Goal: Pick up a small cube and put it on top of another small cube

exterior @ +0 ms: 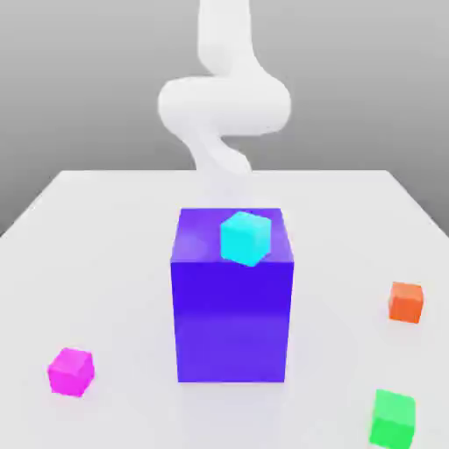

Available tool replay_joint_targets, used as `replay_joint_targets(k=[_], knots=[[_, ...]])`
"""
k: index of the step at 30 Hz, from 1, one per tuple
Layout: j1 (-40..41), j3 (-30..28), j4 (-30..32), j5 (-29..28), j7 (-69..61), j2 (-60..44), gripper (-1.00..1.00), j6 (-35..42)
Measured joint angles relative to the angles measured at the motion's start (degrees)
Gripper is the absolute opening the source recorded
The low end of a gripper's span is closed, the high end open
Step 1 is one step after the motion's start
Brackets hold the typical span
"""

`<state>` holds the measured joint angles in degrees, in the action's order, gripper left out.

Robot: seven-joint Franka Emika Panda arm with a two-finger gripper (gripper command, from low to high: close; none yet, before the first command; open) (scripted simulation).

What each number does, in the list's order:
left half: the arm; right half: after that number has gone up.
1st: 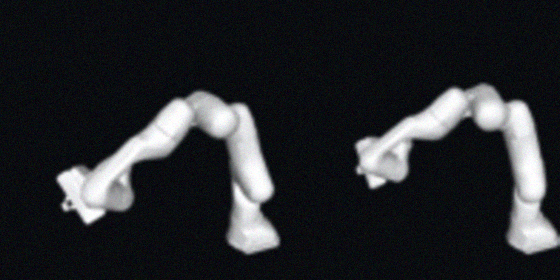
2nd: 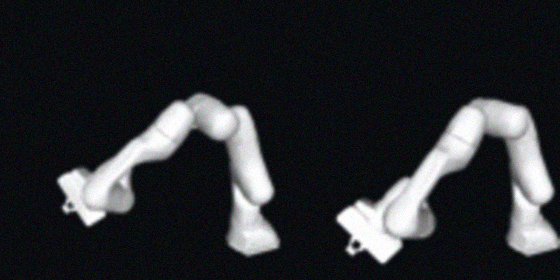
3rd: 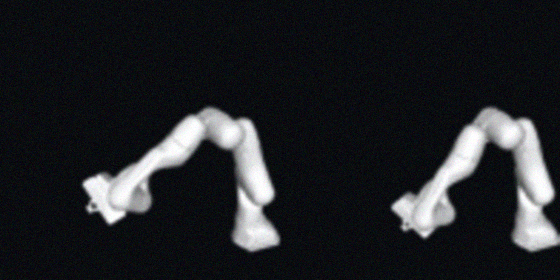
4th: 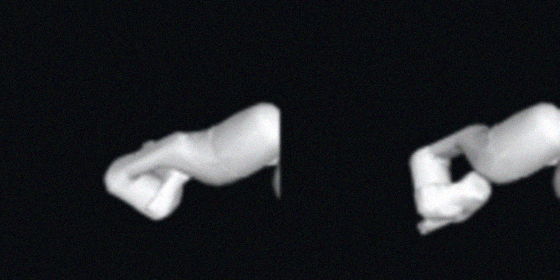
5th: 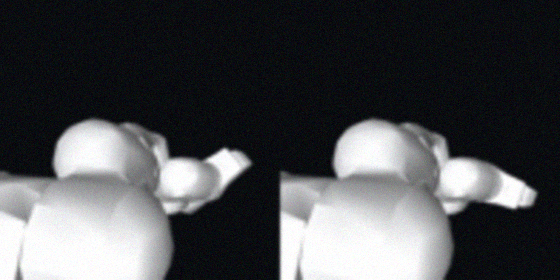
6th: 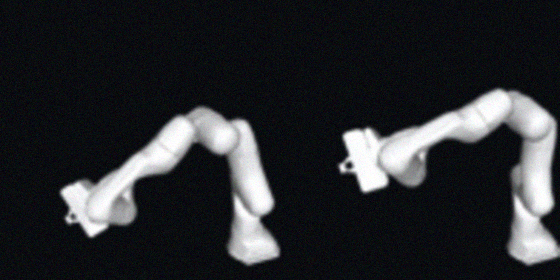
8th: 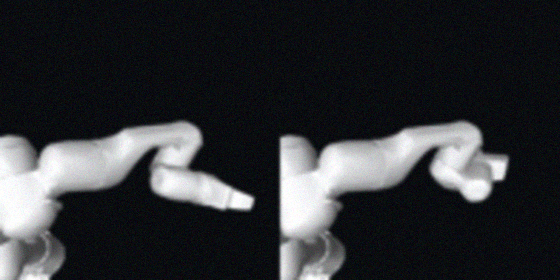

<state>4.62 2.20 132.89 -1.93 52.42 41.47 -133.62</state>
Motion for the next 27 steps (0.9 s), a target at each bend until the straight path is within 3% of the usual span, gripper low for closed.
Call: replay_joint_targets(k=[10,18,23,27], knots=[[16.20,6.16,4.42,-8.70,27.22,-17.93,0.00,-7.21],[24.54,6.08,7.88,-14.22,47.65,-31.95,0.00,-12.88],[28.50,4.11,10.23,-14.23,57.99,-40.12,0.00,-16.96],[30.70,3.29,12.28,-10.81,63.80,-46.10,0.00,-20.62]])
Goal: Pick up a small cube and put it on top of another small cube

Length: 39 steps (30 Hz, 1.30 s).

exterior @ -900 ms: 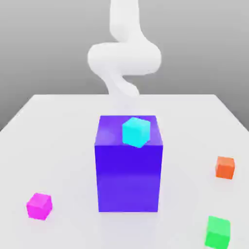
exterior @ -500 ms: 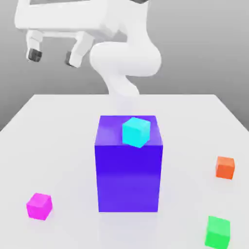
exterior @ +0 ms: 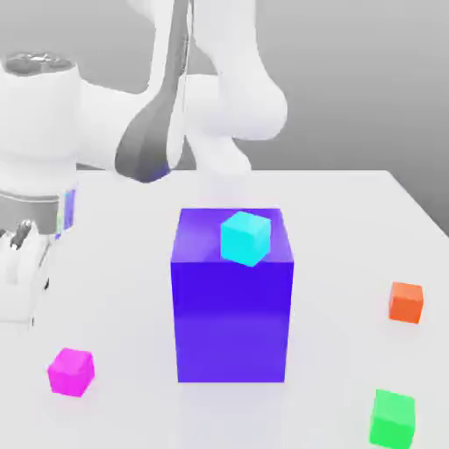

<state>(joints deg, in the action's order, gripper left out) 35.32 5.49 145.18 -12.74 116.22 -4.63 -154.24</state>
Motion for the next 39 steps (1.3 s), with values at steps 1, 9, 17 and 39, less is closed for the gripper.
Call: replay_joint_targets(k=[1,9,17,39], knots=[[0.49,0.00,0.53,1.43,1.03,-1.40,0.00,-0.92],[1.86,-0.59,1.07,7.87,4.51,-13.31,0.00,-10.11],[0.69,-2.00,0.25,6.78,5.32,-17.85,-1.00,-13.77],[-12.17,13.96,-7.28,6.57,3.56,-7.26,-1.00,2.95]])
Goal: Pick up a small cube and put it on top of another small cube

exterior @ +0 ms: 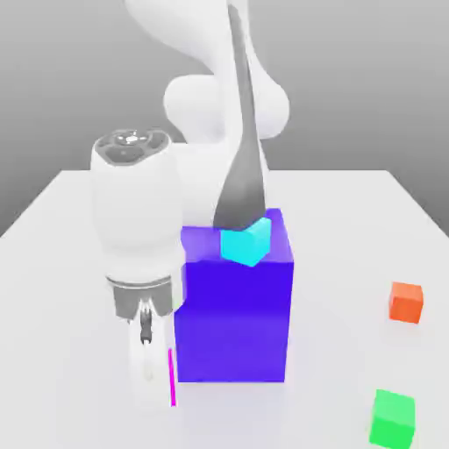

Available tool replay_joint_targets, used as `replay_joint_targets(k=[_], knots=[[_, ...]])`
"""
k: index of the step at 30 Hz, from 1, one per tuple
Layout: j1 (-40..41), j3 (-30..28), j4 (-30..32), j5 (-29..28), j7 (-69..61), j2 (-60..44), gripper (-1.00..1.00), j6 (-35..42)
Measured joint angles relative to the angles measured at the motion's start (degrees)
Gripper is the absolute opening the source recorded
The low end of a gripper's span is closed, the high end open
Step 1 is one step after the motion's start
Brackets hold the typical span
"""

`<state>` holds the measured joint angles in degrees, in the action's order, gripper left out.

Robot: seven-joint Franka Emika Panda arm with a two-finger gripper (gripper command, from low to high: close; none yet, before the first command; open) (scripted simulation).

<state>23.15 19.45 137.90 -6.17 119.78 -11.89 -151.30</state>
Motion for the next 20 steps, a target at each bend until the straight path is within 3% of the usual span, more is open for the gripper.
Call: replay_joint_targets(k=[11,16,17,20], knots=[[-14.99,11.70,-5.61,-4.93,3.01,-2.18,-1.00,5.98],[-20.16,7.33,-5.17,-13.27,9.41,-9.50,-1.00,0.42],[-21.18,6.11,-5.30,-14.62,10.40,-11.01,1.00,-0.81],[-21.18,6.11,-5.30,-14.62,10.40,-11.01,1.00,-0.81]])
